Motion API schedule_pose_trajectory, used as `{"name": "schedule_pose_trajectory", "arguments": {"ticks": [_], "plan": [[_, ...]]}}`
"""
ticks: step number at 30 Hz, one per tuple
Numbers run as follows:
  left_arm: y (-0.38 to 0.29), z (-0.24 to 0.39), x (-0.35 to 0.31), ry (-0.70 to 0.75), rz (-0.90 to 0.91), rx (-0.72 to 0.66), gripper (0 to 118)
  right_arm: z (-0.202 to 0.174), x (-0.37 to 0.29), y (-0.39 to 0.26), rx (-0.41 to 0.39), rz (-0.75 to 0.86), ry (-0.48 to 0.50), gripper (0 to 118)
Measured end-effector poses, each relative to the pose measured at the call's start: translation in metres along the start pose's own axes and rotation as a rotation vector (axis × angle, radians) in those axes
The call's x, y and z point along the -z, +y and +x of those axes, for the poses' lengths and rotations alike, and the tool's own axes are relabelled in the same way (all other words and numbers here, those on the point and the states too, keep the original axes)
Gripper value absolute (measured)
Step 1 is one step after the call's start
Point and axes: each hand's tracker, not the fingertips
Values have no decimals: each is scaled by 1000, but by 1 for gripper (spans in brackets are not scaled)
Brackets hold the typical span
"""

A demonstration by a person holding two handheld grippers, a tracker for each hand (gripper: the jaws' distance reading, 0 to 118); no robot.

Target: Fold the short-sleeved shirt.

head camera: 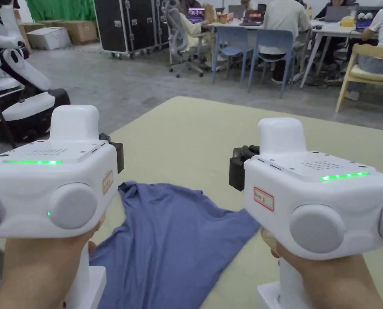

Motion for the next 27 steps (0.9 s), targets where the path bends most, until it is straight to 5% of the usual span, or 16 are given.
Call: {"name": "schedule_pose_trajectory", "arguments": {"ticks": [16,17,19,20,27], "plan": [[-114,89,171,-290,-327,35,0,40,69,-49,-2,-190,-97,2],[-130,100,189,-306,-362,23,7,44,74,-52,2,-205,-100,2],[-162,121,227,-334,-459,16,103,52,83,-58,7,-234,-108,2],[-183,133,247,-355,-529,20,118,56,89,-62,7,-248,-112,2],[-268,194,309,-371,-713,167,118,87,105,-83,13,-316,-167,2]]}}
